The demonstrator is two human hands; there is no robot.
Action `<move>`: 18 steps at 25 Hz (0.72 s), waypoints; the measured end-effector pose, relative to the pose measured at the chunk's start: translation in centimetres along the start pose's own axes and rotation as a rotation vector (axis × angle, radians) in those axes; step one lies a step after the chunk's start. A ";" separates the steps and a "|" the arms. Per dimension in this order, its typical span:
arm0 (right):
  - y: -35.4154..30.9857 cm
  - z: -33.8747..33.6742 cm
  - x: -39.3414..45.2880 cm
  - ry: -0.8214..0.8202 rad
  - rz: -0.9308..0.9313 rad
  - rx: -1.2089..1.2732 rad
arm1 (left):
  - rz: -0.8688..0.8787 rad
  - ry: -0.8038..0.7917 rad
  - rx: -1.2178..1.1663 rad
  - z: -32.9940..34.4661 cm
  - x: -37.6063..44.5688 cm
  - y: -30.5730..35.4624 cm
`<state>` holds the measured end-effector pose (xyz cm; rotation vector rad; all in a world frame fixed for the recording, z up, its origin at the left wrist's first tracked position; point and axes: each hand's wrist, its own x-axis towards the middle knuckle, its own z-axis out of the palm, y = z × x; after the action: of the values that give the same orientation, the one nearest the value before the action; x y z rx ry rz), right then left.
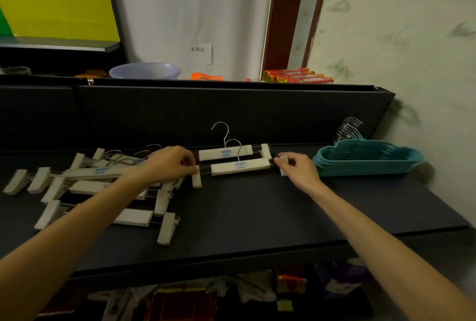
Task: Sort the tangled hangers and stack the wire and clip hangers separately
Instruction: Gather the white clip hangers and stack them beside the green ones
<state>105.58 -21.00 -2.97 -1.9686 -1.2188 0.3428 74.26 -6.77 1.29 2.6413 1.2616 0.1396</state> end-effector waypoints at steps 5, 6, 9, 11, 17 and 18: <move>0.9 -0.8 1.0 -0.139 -0.123 -0.212 | -0.124 0.125 0.090 1.1 0.6 -0.1; 1.1 -1.1 1.2 -0.185 -0.142 -0.202 | -0.157 0.108 0.059 1.1 0.6 0.1; 1.6 -1.6 1.6 -0.254 -0.162 -0.042 | -0.168 0.008 0.071 0.4 1.0 0.4; 2.0 -1.9 1.7 -0.196 -0.159 0.107 | -0.140 -0.042 0.043 0.2 1.6 0.3; 2.3 -1.8 0.2 -0.120 -0.149 0.197 | -0.046 -0.210 0.000 0.0 3.9 1.4; 2.2 -1.6 -0.4 -0.096 -0.144 0.192 | -0.035 -0.214 0.048 0.1 4.1 1.7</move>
<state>107.71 -22.58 -3.62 -1.7077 -1.3288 0.4671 78.10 -4.64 1.58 2.5886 1.2527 -0.1767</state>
